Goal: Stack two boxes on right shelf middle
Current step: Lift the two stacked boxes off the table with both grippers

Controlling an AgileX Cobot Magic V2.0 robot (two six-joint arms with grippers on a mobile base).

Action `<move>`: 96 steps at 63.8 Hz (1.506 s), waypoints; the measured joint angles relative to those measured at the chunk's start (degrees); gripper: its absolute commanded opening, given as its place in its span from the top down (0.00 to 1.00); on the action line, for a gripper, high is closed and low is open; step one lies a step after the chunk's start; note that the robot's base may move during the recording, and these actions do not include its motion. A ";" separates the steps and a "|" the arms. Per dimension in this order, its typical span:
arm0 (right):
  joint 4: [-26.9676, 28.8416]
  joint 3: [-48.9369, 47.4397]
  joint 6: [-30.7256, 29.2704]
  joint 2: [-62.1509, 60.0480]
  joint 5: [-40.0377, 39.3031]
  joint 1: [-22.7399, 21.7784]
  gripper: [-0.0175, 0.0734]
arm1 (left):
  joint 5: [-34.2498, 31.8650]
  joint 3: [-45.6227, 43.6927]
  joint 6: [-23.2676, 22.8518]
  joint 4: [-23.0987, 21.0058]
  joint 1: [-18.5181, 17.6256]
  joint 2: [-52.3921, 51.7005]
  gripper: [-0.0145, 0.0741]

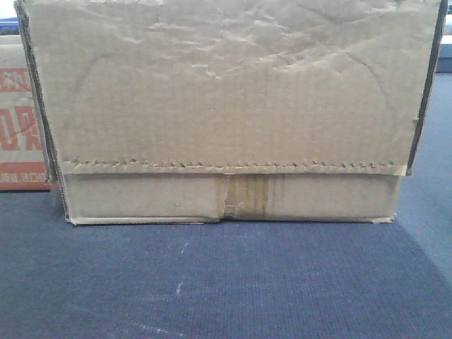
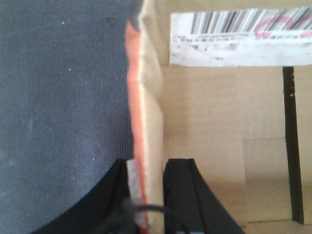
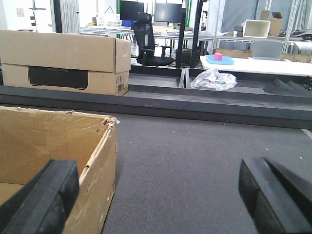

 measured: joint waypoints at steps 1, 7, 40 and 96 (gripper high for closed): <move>0.00 0.00 0.00 0.00 0.00 0.00 0.18 | 0.00 0.00 -0.20 0.00 0.00 0.00 0.96; 0.00 0.00 0.00 0.00 0.36 0.00 0.18 | 0.66 -0.84 -1.68 0.00 0.10 -0.34 0.96; 0.00 0.00 0.00 0.00 0.73 0.00 0.18 | 3.24 -18.17 -15.30 7.02 0.18 -13.67 0.96; 0.00 0.00 0.00 0.00 0.73 0.00 0.18 | 4.81 -25.95 -27.07 3.08 -33.52 -0.35 0.96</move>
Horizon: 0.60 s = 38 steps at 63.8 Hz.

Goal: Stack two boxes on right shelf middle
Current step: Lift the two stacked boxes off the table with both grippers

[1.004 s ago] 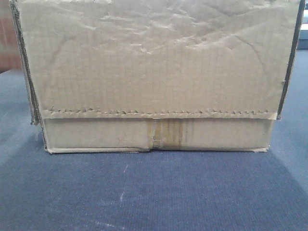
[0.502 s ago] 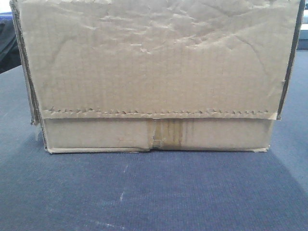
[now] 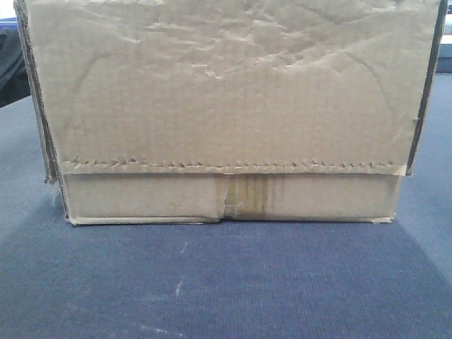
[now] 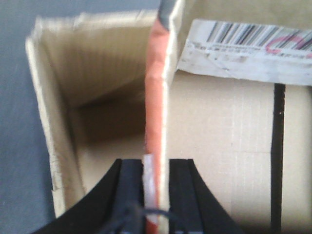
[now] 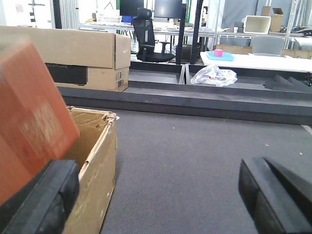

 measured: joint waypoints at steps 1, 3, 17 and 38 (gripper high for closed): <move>0.00 0.00 0.00 0.00 0.00 0.00 0.18 | -0.01 0.00 -0.47 0.36 0.00 0.31 0.96; 0.00 0.00 0.00 0.00 0.00 0.00 0.18 | 0.12 0.00 -0.95 1.21 0.00 1.02 0.96; 0.00 0.00 0.00 0.00 0.00 0.00 0.18 | 0.20 0.00 -1.85 2.39 0.00 2.15 0.96; 0.00 0.00 0.00 0.00 0.00 0.00 0.18 | -0.59 -0.40 -2.10 0.71 0.00 2.24 0.43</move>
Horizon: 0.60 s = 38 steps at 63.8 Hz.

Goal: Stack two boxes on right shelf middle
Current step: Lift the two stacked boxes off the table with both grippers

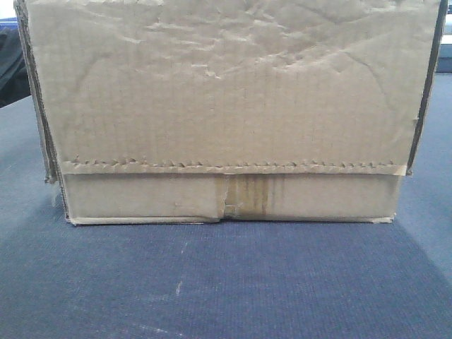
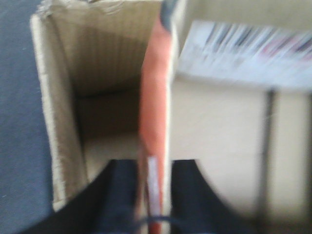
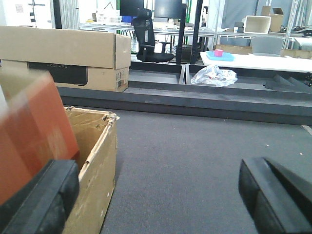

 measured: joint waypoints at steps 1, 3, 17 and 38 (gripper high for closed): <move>0.00 0.00 0.00 0.00 0.00 0.00 0.18 | 0.00 -0.13 0.00 0.00 0.00 0.00 0.37; 0.00 0.00 0.00 0.00 0.00 0.00 0.18 | 0.00 -0.42 -0.11 0.00 0.00 0.00 0.30; 0.00 -0.34 0.00 0.00 0.21 0.00 0.18 | 1.94 -4.01 -0.22 -0.31 0.00 -0.99 0.16; 0.35 -12.09 0.03 6.57 8.86 1.17 0.18 | 4.80 -8.00 4.67 3.43 0.39 -8.35 0.16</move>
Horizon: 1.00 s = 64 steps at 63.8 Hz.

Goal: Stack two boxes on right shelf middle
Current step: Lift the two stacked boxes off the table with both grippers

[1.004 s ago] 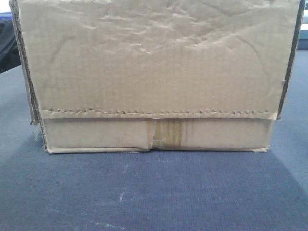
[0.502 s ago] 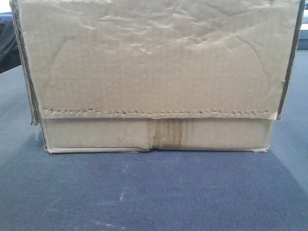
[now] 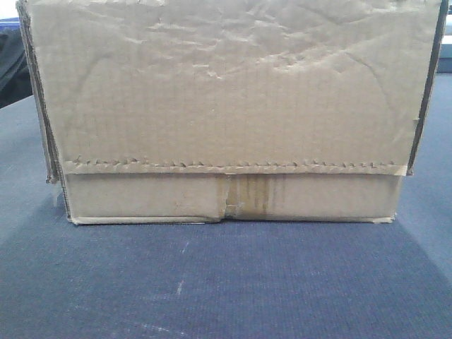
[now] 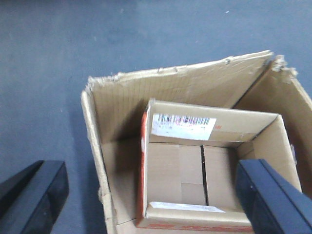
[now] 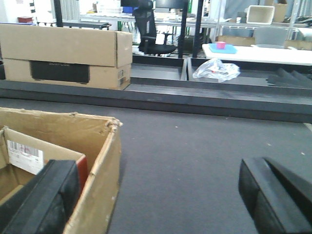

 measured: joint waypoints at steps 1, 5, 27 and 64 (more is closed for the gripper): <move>0.15 -0.81 0.00 0.96 0.53 0.25 0.18 | 0.00 0.09 0.40 -0.18 0.16 -0.26 0.16; 0.22 -5.07 0.00 4.26 3.24 1.54 0.18 | 0.05 1.35 1.09 -0.86 1.27 -1.54 0.16; 0.75 -23.47 0.00 25.27 20.04 6.59 0.18 | 0.42 16.29 2.00 -3.05 9.15 -7.05 0.16; 6.17 -28.48 -1.63 45.18 33.09 6.80 0.18 | 0.22 30.97 2.00 -3.01 2.25 -4.33 0.16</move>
